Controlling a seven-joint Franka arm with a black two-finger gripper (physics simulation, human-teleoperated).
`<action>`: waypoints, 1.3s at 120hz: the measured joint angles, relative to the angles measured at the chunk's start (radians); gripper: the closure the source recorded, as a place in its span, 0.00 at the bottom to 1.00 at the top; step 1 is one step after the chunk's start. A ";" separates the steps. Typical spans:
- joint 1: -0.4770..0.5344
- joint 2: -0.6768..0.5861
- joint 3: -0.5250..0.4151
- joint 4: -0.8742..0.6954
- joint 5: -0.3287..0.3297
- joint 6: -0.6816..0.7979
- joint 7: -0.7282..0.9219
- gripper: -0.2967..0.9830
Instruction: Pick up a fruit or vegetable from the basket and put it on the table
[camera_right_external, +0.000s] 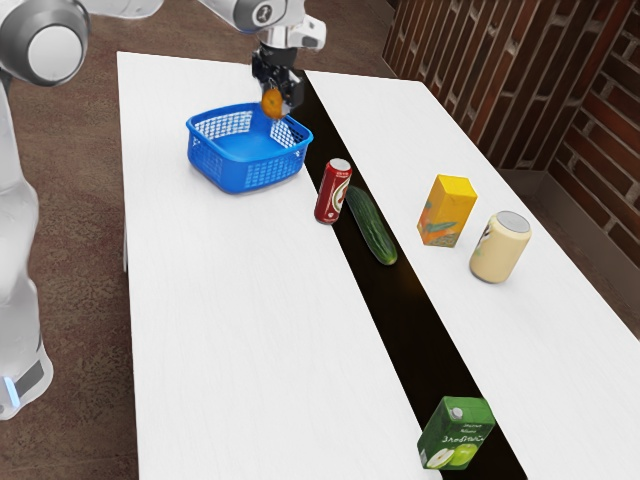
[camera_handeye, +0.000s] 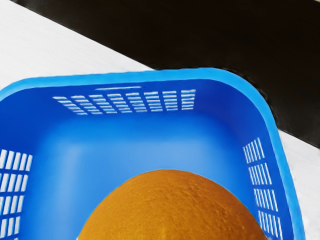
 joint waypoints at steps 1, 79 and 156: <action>-0.003 0.001 0.000 0.005 0.000 -0.003 0.001 0.55; -0.117 0.055 -0.180 0.154 -0.015 -0.091 0.065 0.55; -0.389 0.086 -0.200 0.146 -0.053 -0.101 0.097 0.55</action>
